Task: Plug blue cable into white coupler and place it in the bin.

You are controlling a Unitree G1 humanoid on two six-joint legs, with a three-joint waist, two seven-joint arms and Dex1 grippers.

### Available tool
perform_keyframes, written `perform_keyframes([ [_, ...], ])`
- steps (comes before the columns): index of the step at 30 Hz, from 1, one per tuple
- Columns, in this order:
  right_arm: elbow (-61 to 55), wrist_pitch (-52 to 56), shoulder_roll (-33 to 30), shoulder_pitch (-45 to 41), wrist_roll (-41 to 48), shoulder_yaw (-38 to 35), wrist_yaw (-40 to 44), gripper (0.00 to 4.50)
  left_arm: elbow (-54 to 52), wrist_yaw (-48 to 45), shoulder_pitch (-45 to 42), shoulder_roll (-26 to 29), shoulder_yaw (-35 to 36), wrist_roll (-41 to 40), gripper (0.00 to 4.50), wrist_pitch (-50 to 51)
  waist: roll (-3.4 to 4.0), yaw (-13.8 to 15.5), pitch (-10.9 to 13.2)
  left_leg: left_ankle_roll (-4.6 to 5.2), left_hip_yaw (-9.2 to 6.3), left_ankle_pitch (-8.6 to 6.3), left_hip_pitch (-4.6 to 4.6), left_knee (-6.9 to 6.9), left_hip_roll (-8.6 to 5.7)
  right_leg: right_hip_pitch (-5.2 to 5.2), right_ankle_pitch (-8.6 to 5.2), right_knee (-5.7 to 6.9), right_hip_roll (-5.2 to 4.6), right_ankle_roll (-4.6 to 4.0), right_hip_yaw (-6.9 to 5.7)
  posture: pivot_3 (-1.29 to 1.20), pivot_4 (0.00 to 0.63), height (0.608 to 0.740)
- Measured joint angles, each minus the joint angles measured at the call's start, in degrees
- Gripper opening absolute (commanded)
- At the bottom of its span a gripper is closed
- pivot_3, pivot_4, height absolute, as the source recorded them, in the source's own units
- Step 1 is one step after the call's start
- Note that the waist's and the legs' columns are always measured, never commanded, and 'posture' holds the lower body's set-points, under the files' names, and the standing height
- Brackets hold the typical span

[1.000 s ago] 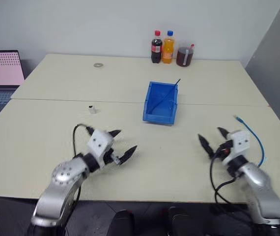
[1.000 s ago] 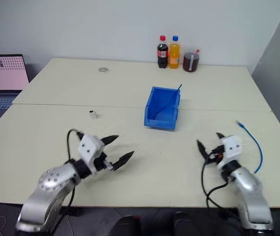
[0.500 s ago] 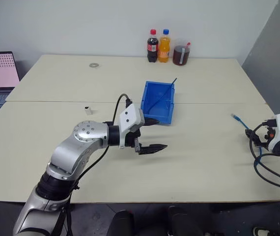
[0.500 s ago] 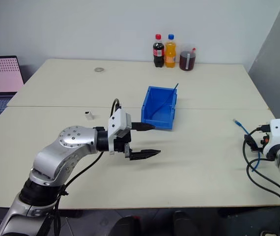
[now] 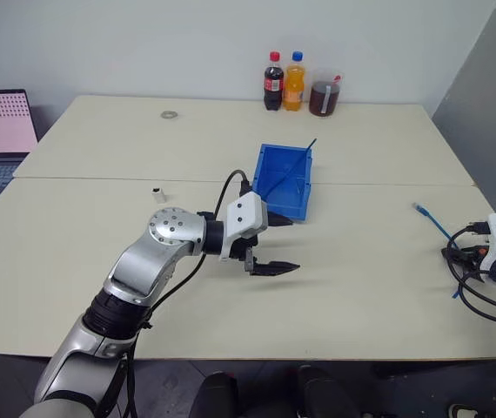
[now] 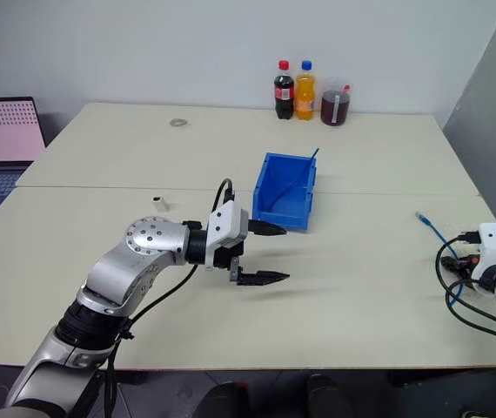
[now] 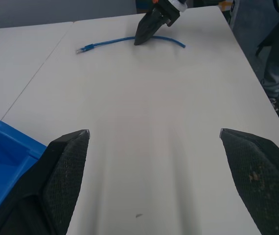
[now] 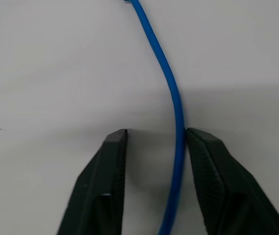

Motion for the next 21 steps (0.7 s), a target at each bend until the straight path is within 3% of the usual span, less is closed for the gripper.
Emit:
perform_keyframes([
  [5,1.4,1.1,0.3,-0.9,1.1,-1.3,0.1,0.11,0.2,0.2,-0.7,-0.9,0.0,0.2,4.5,-0.1,-0.02,0.0,0.0,0.0,0.0,0.0,0.02,0.0,-0.01,0.02,0.0,0.0,0.01,0.01,-0.02,0.0,0.15,0.74],
  [6,1.4,1.1,0.4,-0.9,1.2,-1.3,0.1,0.05,0.2,0.2,-0.8,-0.9,0.0,0.3,4.5,-0.1,-0.02,0.0,0.0,0.0,0.0,0.0,0.02,0.0,-0.01,0.02,0.0,0.0,0.02,0.01,-0.01,0.0,0.15,0.74],
  [13,-2.2,0.2,-2.1,1.9,2.4,1.5,8.0,0.05,-0.3,0.5,0.4,0.1,0.4,0.4,4.5,0.4,0.03,-0.1,0.0,0.0,-0.04,0.0,0.04,-0.03,0.02,0.0,0.0,0.02,0.07,0.01,0.02,0.0,0.15,0.74],
  [18,-14.0,-7.0,-12.1,7.1,1.4,7.4,21.4,0.05,-3.2,1.2,9.9,6.9,5.3,0.1,4.5,1.9,0.32,-0.8,0.2,0.0,0.03,0.0,0.03,-0.04,0.14,-0.12,-0.02,0.07,0.05,0.04,0.01,0.0,0.15,0.74],
  [21,-21.2,-10.0,-14.2,7.2,1.3,9.5,25.7,0.05,-4.9,1.7,15.7,9.7,8.5,0.0,4.5,2.3,0.23,-1.1,0.2,0.0,-0.09,0.0,0.06,-0.03,0.2,-0.07,-0.02,0.07,0.02,0.04,-0.02,0.0,0.15,0.74],
])
